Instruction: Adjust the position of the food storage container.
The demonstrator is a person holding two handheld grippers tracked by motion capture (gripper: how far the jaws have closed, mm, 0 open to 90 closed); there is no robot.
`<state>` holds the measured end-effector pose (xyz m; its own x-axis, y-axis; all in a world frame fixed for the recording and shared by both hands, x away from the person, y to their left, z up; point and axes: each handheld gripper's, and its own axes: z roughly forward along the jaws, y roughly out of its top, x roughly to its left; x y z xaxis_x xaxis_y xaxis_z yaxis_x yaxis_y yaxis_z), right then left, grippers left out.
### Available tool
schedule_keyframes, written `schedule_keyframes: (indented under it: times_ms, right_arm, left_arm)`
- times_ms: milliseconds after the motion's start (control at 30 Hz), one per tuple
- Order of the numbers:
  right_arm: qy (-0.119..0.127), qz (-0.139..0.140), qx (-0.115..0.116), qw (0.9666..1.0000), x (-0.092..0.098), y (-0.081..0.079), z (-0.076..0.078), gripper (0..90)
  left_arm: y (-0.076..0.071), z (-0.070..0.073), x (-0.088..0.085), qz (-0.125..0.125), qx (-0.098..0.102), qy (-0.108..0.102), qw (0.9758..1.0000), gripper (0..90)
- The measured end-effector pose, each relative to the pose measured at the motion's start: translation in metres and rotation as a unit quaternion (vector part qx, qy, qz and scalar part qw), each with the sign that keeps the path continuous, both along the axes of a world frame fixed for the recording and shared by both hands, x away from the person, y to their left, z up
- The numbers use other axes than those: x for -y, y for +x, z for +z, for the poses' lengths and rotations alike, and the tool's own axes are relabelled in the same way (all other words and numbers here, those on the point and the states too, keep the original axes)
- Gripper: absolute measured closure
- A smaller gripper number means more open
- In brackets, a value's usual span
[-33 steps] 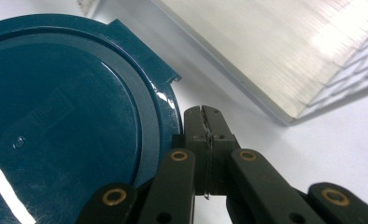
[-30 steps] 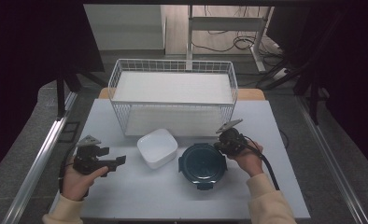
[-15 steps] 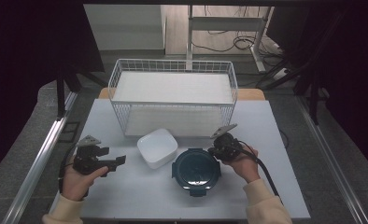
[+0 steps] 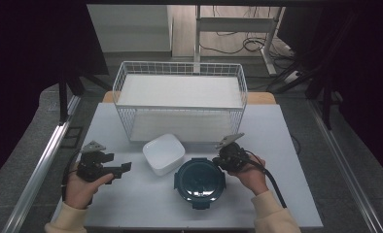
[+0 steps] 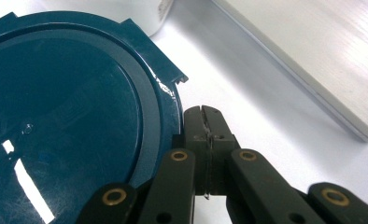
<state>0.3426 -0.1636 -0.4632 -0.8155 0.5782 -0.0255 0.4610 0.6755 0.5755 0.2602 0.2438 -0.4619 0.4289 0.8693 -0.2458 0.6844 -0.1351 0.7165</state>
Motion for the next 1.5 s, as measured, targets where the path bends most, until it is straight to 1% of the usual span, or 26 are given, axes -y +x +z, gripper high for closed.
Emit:
schedule_keyframes:
  times_ms: [300, 600, 767, 867, 900, 967, 1000, 1067, 1167, 1333, 1500]
  right_arm:
    - [0.003, 0.005, 0.000, 1.0000, -0.006, -0.007, -0.001, 90.0]
    - [0.008, 0.007, -0.001, 0.9999, -0.008, -0.012, -0.002, 90.0]
    - [0.008, 0.011, 0.004, 0.9999, -0.011, -0.016, -0.003, 90.0]
    - [0.012, 0.012, 0.002, 0.9999, -0.011, -0.016, -0.003, 90.0]
    - [0.019, 0.016, 0.004, 0.9997, -0.010, -0.015, -0.004, 89.9]
    - [0.023, 0.017, 0.005, 0.9996, -0.009, -0.015, -0.005, 89.9]
    - [0.030, 0.016, -0.001, 0.9994, -0.007, -0.014, -0.005, 89.8]
    - [0.035, 0.015, -0.004, 0.9993, -0.005, -0.014, -0.005, 89.8]
    - [0.038, 0.009, -0.001, 0.9992, -0.001, -0.014, -0.003, 89.7]
    - [0.061, -0.016, 0.003, 0.9980, 0.020, -0.019, 0.005, 89.6]
    - [0.090, -0.045, 0.003, 0.9950, 0.045, -0.028, 0.011, 89.2]
  left_arm:
    - [0.000, 0.000, -0.001, 0.003, 0.000, 0.001, 1.0000, 18.9]
    - [0.000, -0.001, 0.001, 0.001, -0.001, 0.003, 1.0000, 18.9]
    - [-0.001, 0.000, 0.002, 0.001, 0.000, 0.004, 1.0000, 18.9]
    - [-0.001, 0.001, 0.002, 0.001, 0.002, 0.004, 1.0000, 18.9]
    - [-0.001, 0.001, 0.001, 0.001, 0.002, 0.004, 1.0000, 18.9]
    - [-0.002, 0.001, 0.001, 0.002, 0.002, 0.004, 1.0000, 18.9]
    - [-0.002, 0.001, 0.001, 0.003, 0.002, 0.004, 1.0000, 18.9]
    - [-0.002, 0.002, 0.001, 0.003, 0.003, 0.004, 1.0000, 18.9]
    - [-0.003, 0.003, 0.002, 0.002, 0.003, 0.005, 1.0000, 18.9]
    - [-0.004, 0.004, 0.004, 0.000, 0.005, 0.004, 1.0000, 18.9]
    - [-0.004, 0.004, 0.008, -0.002, 0.003, 0.001, 1.0000, 18.6]
